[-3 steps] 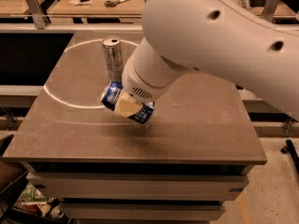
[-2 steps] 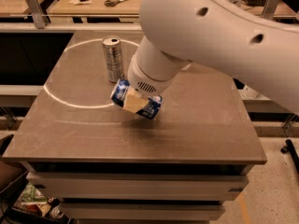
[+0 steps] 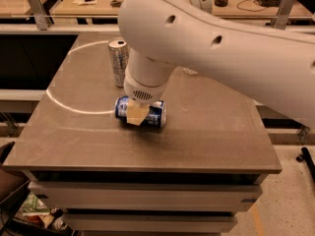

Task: Knock pepsi can over

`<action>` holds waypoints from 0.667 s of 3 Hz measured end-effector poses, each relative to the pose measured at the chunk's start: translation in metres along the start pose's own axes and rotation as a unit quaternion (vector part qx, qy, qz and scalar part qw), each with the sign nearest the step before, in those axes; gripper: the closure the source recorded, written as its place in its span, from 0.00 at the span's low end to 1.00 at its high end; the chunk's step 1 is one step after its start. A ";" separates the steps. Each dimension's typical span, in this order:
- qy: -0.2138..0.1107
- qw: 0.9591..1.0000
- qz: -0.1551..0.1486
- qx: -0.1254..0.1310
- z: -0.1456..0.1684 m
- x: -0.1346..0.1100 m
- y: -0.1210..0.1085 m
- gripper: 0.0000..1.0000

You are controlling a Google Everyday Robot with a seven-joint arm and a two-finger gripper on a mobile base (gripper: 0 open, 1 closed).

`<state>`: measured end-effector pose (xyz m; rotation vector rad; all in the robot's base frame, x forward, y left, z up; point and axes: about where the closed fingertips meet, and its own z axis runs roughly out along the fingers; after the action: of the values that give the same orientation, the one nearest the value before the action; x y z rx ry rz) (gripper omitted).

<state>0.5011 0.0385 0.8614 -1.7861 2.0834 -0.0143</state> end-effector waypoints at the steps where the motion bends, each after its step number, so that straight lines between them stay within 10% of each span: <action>1: 0.002 0.999 -0.026 -0.037 0.014 -0.015 0.015 1.00; 2: 0.002 0.999 -0.026 -0.037 0.012 -0.016 0.014 1.00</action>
Offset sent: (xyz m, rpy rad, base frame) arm -0.0362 0.0724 -0.0440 0.2043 0.2301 0.2749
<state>0.4929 0.0589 0.8515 -1.8852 2.0646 0.0446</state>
